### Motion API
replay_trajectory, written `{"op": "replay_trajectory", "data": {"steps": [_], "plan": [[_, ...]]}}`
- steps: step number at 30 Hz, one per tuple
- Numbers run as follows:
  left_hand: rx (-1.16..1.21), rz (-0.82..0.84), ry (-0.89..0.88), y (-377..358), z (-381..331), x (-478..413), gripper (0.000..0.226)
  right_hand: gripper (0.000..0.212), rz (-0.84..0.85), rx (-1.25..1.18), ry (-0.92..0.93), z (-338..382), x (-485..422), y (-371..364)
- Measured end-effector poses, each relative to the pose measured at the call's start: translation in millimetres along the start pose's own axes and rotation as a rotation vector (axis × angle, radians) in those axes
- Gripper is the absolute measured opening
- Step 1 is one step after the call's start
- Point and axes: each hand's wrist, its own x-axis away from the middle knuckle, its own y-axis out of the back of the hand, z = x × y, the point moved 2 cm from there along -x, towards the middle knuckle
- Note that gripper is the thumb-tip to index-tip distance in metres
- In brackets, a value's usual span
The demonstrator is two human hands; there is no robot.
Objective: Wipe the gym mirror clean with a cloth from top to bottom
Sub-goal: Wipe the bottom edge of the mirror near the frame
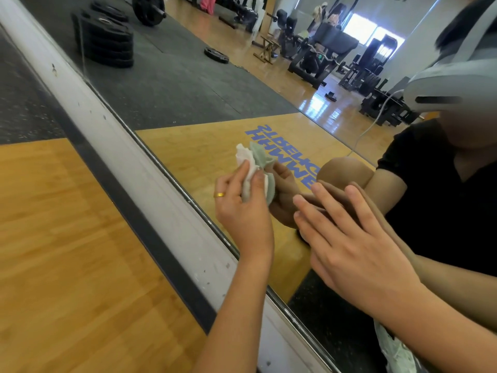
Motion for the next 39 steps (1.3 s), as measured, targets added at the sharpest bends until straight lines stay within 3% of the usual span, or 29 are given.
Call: {"op": "replay_trajectory", "data": {"steps": [1, 11, 17, 22, 26, 29, 32, 36, 39], "plan": [[-0.002, -0.010, 0.005, 1.7, 3.7, -3.8, 0.023, 0.051, 0.010, 0.108, 0.022, 4.4, -10.9, -5.9], [-0.045, -0.039, -0.021, 7.1, 18.2, -22.8, 0.034, 0.051, 0.058, 0.050, -0.028, 9.0, -14.9, -0.3], [-0.064, 0.004, -0.031, 8.0, 18.1, -27.3, 0.029, 0.050, -0.083, -0.008, 0.000, 23.1, -56.7, 25.1], [0.002, 0.027, 0.042, 10.0, 17.4, -30.0, 0.029, 0.052, -0.081, 0.048, -0.038, 7.2, -109.0, 17.9], [0.029, 0.043, 0.093, 11.6, 16.5, -33.2, 0.029, 0.058, 0.001, 0.177, -0.008, 1.9, -114.2, -0.9], [0.056, 0.009, 0.114, 10.3, 9.7, -31.8, 0.029, 0.056, -0.028, 0.235, 0.009, 1.4, -112.4, -7.1], [0.085, -0.016, 0.075, 3.7, -2.5, -41.3, 0.031, 0.056, -0.058, 0.258, 0.015, 1.3, -113.2, -9.9], [0.025, 0.094, -0.047, -6.7, -4.8, -58.2, 0.031, 0.056, -0.081, 0.255, 0.024, 0.8, -113.1, -12.5], [-0.034, -0.025, 0.029, 4.8, 14.8, -77.2, 0.027, 0.057, -0.084, 0.247, 0.025, 0.9, -112.9, -13.0]]}}
